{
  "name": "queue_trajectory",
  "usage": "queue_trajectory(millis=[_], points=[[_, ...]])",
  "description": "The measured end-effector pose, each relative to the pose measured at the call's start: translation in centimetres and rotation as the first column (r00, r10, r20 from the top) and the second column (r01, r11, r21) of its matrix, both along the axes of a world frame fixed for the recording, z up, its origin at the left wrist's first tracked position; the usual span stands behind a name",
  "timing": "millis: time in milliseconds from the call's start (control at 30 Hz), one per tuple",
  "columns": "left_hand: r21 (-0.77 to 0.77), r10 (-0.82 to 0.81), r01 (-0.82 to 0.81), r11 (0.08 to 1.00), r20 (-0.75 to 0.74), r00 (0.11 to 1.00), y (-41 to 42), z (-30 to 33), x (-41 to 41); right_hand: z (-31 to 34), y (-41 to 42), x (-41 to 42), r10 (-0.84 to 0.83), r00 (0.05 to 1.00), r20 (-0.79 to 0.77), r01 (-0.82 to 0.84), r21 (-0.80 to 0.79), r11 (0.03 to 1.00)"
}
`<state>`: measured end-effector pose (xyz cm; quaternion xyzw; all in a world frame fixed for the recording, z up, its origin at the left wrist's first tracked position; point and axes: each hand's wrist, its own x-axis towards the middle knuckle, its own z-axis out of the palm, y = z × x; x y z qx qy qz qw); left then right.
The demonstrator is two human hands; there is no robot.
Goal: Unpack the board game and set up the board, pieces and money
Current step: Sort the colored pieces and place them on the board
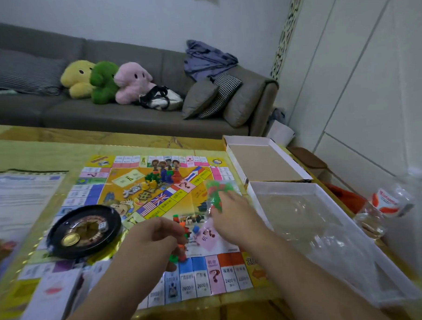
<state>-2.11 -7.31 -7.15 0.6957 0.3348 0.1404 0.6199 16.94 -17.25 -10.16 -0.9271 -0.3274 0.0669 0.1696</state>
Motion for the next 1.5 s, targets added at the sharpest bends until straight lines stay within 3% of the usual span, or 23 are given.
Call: queue_trajectory(millis=[133,333,533,767,933,1167,1367,1433,1500], points=[[-0.009,0.015,-0.015,1.000,0.003,1.000,0.5,-0.2,0.6,-3.0,3.4,2.7,-0.081,0.996,-0.039,0.072,-0.188,0.980],[-0.019,0.022,-0.022,1.000,0.000,1.000,1.4,-0.5,1.1,-4.2,3.9,2.9,-0.034,0.999,0.029,0.039,-0.186,0.982],[-0.043,0.060,-0.059,0.997,0.010,0.998,2.4,-0.5,1.1,-3.5,3.0,3.8,-0.089,0.989,0.118,0.082,0.064,0.995],[-0.053,0.087,-0.086,0.995,0.021,0.996,3.0,-0.7,0.6,-2.8,2.6,4.6,-0.147,0.971,0.187,0.122,0.137,0.983],[-0.056,0.110,-0.107,0.993,0.047,0.993,3.9,-0.4,0.5,-2.2,3.8,3.1,-0.103,0.966,0.238,0.040,0.255,0.966],[-0.022,0.106,-0.106,0.994,0.019,0.994,4.4,-0.6,0.5,-5.4,3.7,1.2,0.046,0.997,0.067,-0.033,-0.192,0.981],[0.000,0.118,-0.118,0.993,0.003,0.993,4.7,-0.4,0.0,-3.9,2.3,0.9,0.019,0.998,0.060,-0.001,-0.283,0.959],[0.018,0.119,-0.119,0.993,0.002,0.993,4.7,-0.4,-0.3,-3.3,1.9,0.5,0.003,0.998,0.059,0.011,-0.248,0.969],[0.035,0.126,-0.126,0.991,0.005,0.992,4.7,-0.3,-0.5,-2.5,1.4,-0.3,0.023,0.984,0.176,0.003,-0.146,0.989]])
